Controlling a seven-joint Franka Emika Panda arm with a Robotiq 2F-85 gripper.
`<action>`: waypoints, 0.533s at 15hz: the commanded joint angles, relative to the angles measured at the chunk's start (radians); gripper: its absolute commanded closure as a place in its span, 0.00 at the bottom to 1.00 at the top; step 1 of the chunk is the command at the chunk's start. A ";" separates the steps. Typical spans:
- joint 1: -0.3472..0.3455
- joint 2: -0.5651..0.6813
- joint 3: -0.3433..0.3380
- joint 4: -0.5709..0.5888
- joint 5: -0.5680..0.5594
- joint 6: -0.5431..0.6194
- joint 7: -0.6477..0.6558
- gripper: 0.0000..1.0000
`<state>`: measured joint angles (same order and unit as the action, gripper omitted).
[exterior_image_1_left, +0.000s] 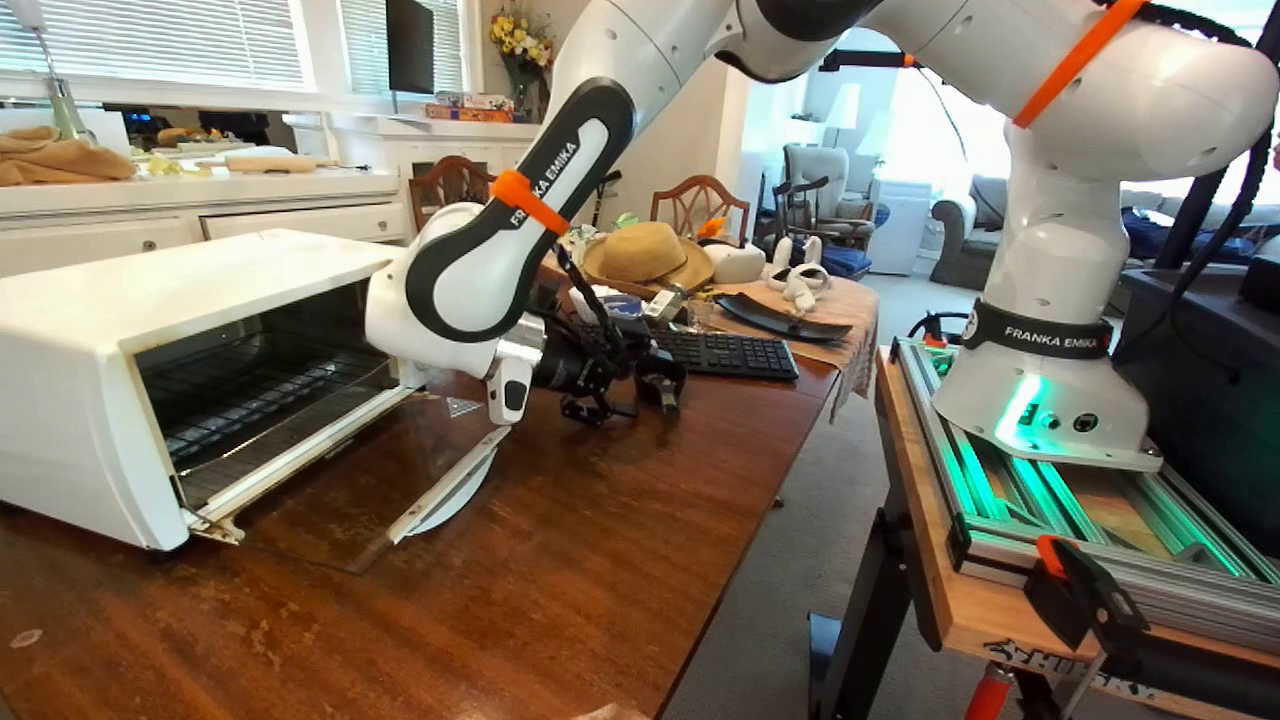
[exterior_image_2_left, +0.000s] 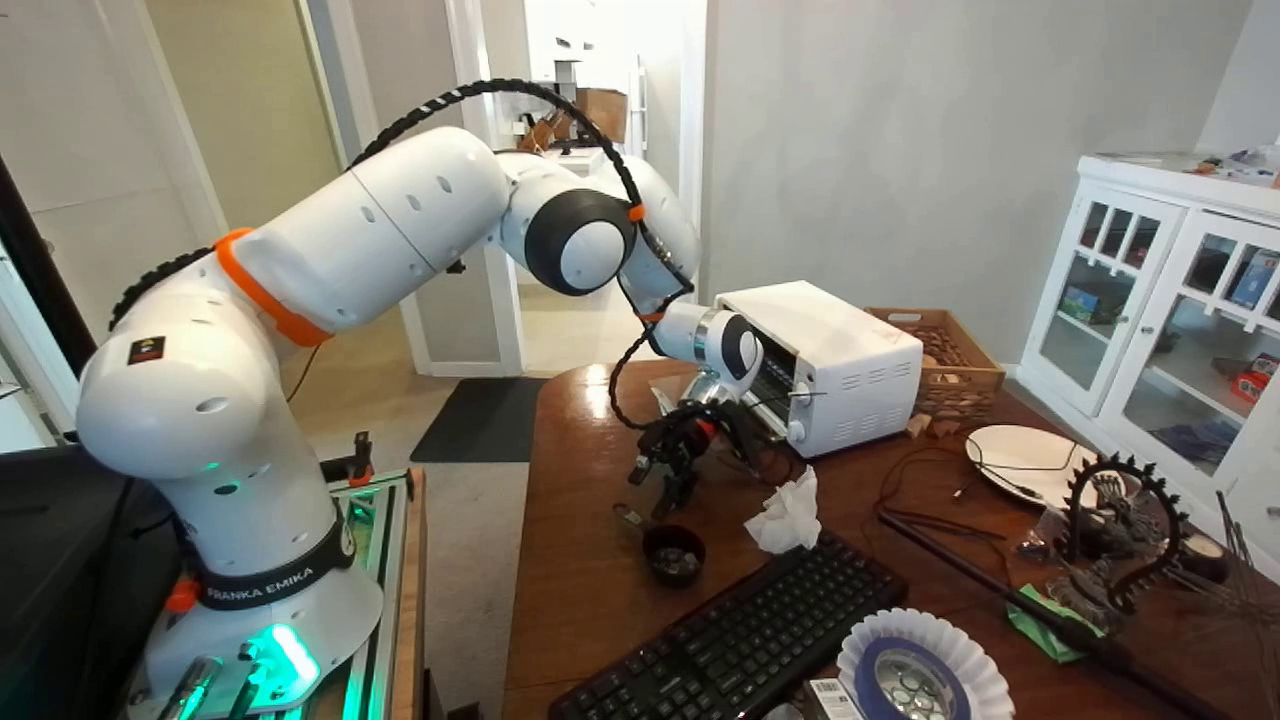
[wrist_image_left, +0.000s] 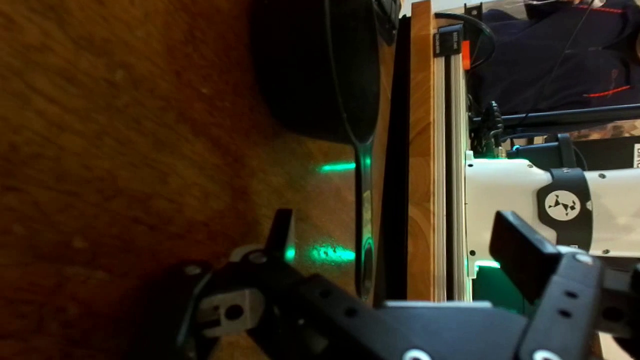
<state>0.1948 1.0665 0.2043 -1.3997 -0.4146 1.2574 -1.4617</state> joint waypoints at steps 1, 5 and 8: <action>0.001 0.001 0.002 -0.001 0.000 0.000 0.003 0.00; -0.001 -0.002 -0.004 0.001 -0.004 -0.002 0.004 0.00; -0.009 0.005 -0.004 -0.004 -0.001 -0.006 -0.007 0.00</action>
<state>0.1914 1.0568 0.2003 -1.4117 -0.4146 1.2668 -1.4563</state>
